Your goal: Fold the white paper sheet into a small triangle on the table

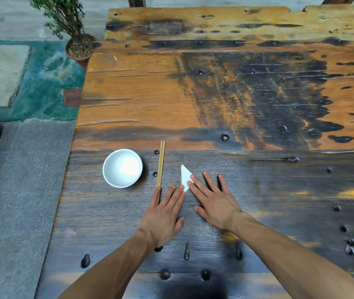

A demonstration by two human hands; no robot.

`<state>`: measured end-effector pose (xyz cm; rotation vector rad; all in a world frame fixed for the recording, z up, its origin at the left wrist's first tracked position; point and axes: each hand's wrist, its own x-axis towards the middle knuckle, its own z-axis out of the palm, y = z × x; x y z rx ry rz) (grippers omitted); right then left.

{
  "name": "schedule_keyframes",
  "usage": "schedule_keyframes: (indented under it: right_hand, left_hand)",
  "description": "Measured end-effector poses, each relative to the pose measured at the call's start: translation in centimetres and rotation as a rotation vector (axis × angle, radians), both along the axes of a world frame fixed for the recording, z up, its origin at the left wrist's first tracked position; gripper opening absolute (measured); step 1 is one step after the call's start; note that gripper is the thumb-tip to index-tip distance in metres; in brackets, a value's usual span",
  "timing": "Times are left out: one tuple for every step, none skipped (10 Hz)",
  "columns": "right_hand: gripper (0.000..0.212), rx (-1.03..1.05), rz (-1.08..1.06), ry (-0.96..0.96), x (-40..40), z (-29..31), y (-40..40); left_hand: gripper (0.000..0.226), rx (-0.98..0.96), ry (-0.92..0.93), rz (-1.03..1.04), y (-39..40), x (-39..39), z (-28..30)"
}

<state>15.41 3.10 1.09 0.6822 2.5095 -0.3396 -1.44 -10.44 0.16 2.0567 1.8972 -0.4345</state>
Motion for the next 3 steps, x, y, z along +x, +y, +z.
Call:
schedule_keyframes:
  right_hand:
    - [0.071,-0.003,-0.012,0.005,0.15,0.23,-0.17]
    - [0.071,-0.005,-0.04,0.036,0.85,0.74,-0.18]
    - [0.071,0.014,-0.046,0.058,0.99,1.19,-0.34]
  left_hand:
    - [0.068,-0.016,-0.017,0.011,-0.02,-0.07,0.08]
    - [0.068,0.008,-0.024,0.033,0.14,-0.26,0.45]
    - [0.068,0.042,-0.049,0.05,0.34,-0.06,1.07]
